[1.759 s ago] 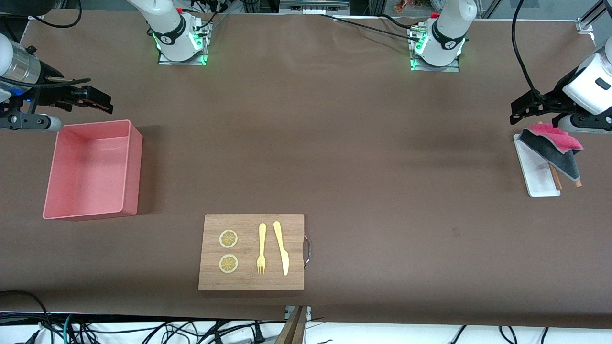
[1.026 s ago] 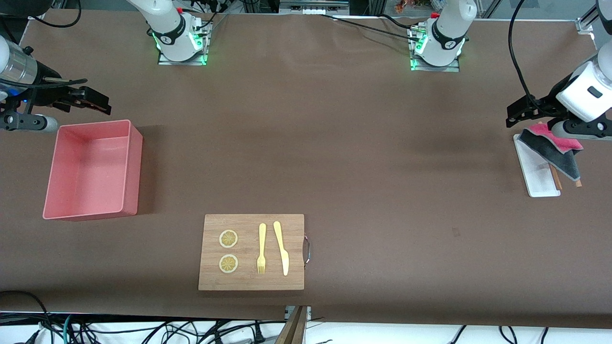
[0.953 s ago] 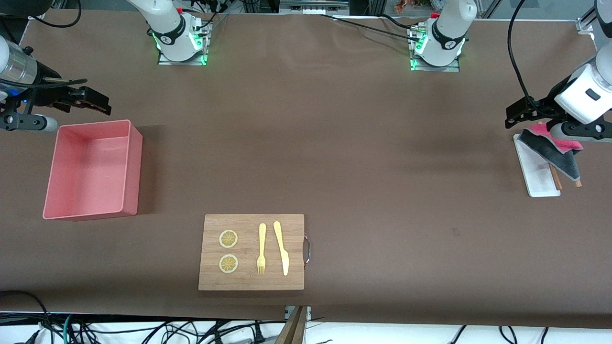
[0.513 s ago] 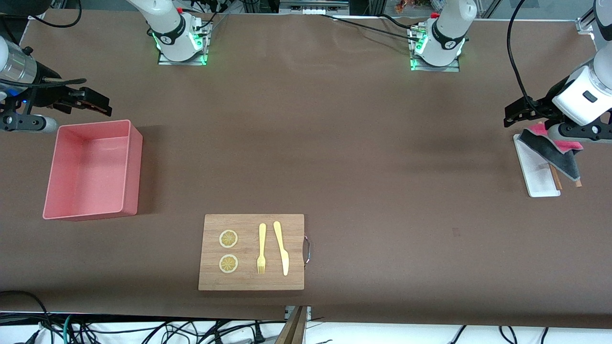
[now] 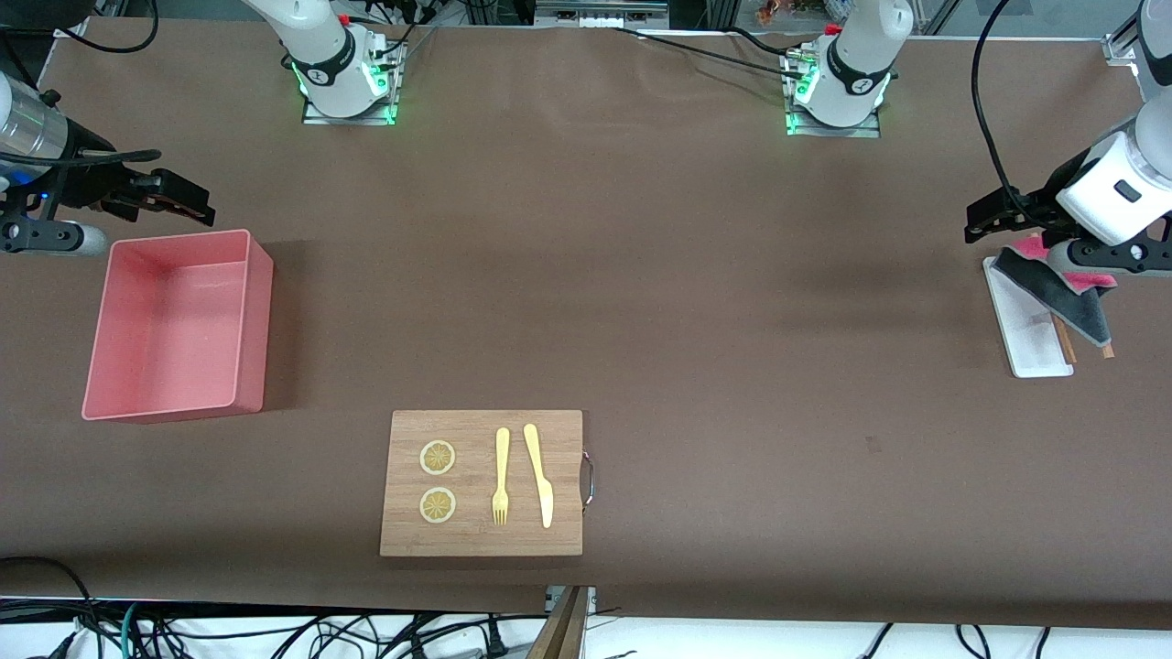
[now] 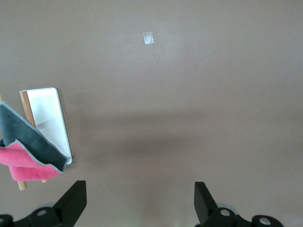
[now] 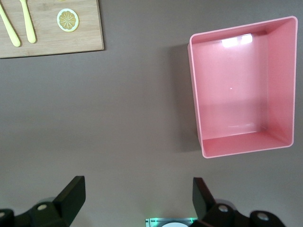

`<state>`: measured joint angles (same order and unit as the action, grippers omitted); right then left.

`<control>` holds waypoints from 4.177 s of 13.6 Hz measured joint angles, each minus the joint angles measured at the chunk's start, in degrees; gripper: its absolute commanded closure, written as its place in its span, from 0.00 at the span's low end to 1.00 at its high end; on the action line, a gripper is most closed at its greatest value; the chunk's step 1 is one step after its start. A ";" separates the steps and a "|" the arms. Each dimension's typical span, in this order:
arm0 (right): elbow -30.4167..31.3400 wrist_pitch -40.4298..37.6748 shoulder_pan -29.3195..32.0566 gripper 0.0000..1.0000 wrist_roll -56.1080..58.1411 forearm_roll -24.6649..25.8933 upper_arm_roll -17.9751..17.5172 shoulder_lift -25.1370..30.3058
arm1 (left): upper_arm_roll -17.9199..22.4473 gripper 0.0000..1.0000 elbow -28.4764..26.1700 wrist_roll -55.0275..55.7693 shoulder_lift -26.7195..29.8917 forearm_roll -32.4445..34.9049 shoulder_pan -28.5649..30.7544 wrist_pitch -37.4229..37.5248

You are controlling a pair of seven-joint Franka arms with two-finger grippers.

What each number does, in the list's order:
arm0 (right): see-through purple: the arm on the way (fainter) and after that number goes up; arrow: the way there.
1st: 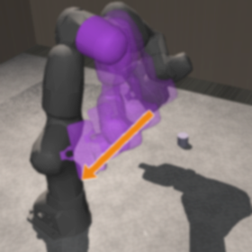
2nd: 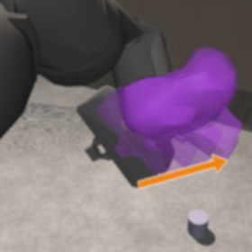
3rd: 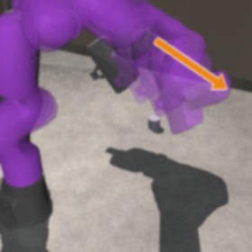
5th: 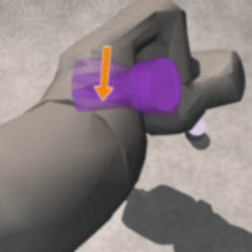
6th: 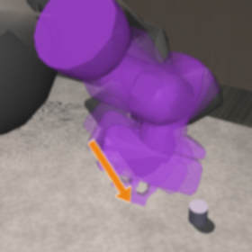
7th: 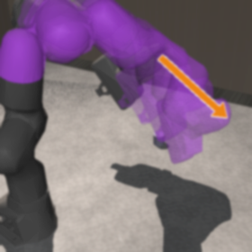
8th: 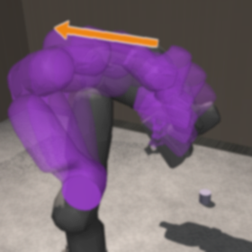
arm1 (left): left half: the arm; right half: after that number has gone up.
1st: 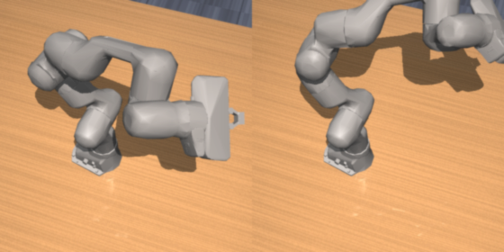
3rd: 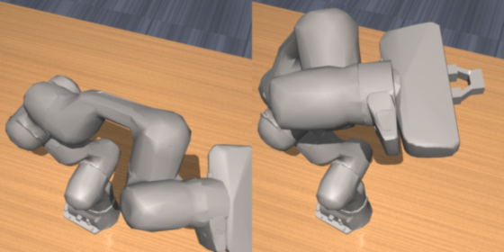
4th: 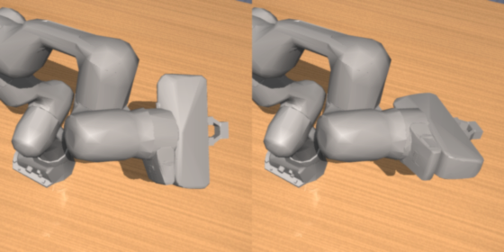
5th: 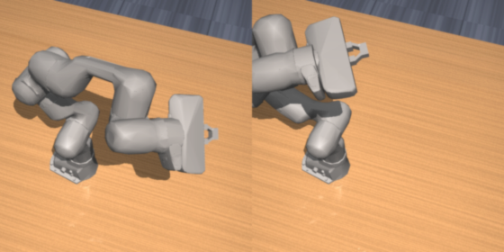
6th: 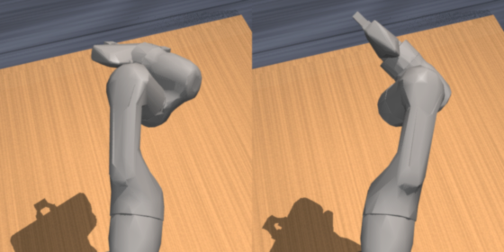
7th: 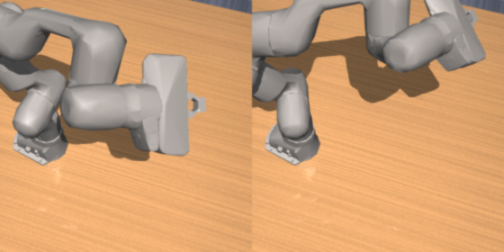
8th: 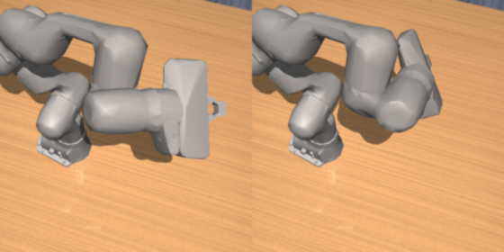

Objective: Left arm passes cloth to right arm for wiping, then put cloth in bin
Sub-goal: 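Move the left gripper down over the pink-grey cloth on the rack, then close the left gripper on the cloth's edge, then lift the cloth with the left gripper while the right gripper approaches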

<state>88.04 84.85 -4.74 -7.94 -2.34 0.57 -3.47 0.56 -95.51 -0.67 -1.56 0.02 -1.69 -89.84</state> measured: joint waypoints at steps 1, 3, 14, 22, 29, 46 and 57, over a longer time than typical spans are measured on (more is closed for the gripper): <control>0.00 0.07 0.00 0.00 0.00 -0.01 0.00 0.00 | 0.00 0.00 -0.11 0.00 -0.15 0.00 0.03 0.00; 0.00 0.10 0.00 0.00 0.01 -0.02 0.00 0.00 | 0.11 0.00 -0.12 0.00 -0.46 0.63 0.47 -0.01; 0.00 0.75 0.06 0.00 0.05 -0.04 2.05 -0.08 | 0.53 0.00 -0.32 5.51 -5.67 7.56 14.04 -0.11; 0.00 1.21 0.05 0.00 0.05 -0.17 2.22 -0.25 | 0.83 0.00 -14.28 13.78 -7.20 7.65 26.53 -21.92; 0.00 1.25 0.05 0.00 0.05 -1.43 2.22 -0.27 | 0.78 0.55 -23.05 13.81 -8.91 7.65 30.36 -33.49; 0.01 1.22 0.05 0.00 0.05 -1.44 2.55 -0.29 | -4.71 1.00 -14.98 14.93 -7.45 7.64 31.86 -18.40; 0.10 -0.25 -0.25 0.00 14.45 -0.73 1.01 -3.58 | -39.43 1.00 -2.23 46.45 -7.24 -7.37 30.50 -2.47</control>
<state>88.14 84.61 -4.99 6.51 -3.07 1.57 -7.05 -38.87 -97.75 45.78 -8.79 -7.36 28.81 -92.31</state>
